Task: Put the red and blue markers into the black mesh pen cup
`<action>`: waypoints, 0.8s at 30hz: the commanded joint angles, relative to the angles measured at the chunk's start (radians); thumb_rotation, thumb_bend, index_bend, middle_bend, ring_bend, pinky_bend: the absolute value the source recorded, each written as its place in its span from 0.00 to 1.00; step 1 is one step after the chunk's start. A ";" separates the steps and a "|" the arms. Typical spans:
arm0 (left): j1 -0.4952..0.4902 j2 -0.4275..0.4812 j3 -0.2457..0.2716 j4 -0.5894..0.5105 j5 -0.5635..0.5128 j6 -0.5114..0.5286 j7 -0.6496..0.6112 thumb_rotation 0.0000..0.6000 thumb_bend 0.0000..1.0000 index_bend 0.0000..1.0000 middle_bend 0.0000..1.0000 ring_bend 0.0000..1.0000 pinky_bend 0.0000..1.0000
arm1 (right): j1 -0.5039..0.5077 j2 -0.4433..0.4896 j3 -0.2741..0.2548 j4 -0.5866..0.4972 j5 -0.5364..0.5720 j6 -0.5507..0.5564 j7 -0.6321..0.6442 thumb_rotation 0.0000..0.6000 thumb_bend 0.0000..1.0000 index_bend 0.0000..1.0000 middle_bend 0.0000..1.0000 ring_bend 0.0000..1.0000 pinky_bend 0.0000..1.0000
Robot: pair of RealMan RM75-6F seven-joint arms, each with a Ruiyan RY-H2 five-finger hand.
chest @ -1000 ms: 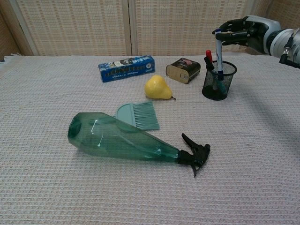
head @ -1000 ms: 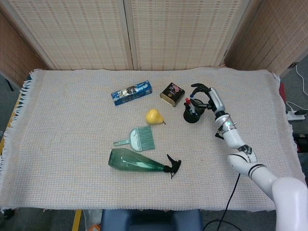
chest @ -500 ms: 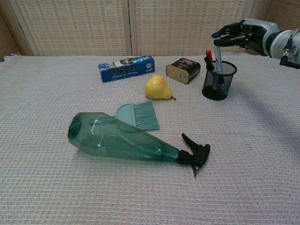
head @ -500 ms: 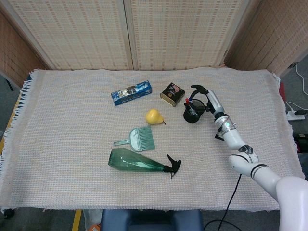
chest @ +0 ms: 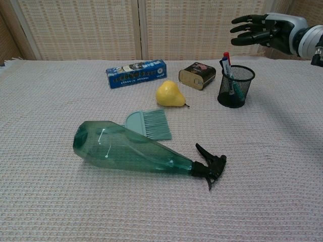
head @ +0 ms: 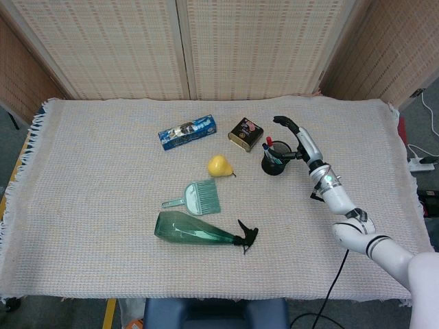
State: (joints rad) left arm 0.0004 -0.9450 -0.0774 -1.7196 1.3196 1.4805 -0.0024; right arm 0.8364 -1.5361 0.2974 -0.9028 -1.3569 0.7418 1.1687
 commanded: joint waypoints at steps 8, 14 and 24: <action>-0.006 -0.004 0.008 0.000 0.023 -0.005 0.004 1.00 0.51 0.14 0.01 0.00 0.28 | -0.355 0.265 -0.154 -0.489 -0.247 0.621 -0.695 1.00 0.25 0.40 0.12 0.18 0.07; -0.004 -0.003 0.014 -0.015 0.047 0.008 0.013 1.00 0.51 0.14 0.01 0.00 0.28 | -0.571 0.284 -0.255 -0.703 -0.225 0.805 -1.311 1.00 0.25 0.37 0.12 0.19 0.08; -0.005 -0.004 0.029 -0.033 0.081 0.015 0.038 1.00 0.51 0.14 0.01 0.00 0.28 | -0.688 0.135 -0.262 -0.533 -0.084 0.823 -1.734 1.00 0.25 0.44 0.12 0.17 0.07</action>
State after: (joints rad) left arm -0.0035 -0.9485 -0.0497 -1.7511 1.3993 1.4955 0.0333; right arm 0.3104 -1.3527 0.0909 -1.4184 -1.5119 1.4550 -0.3573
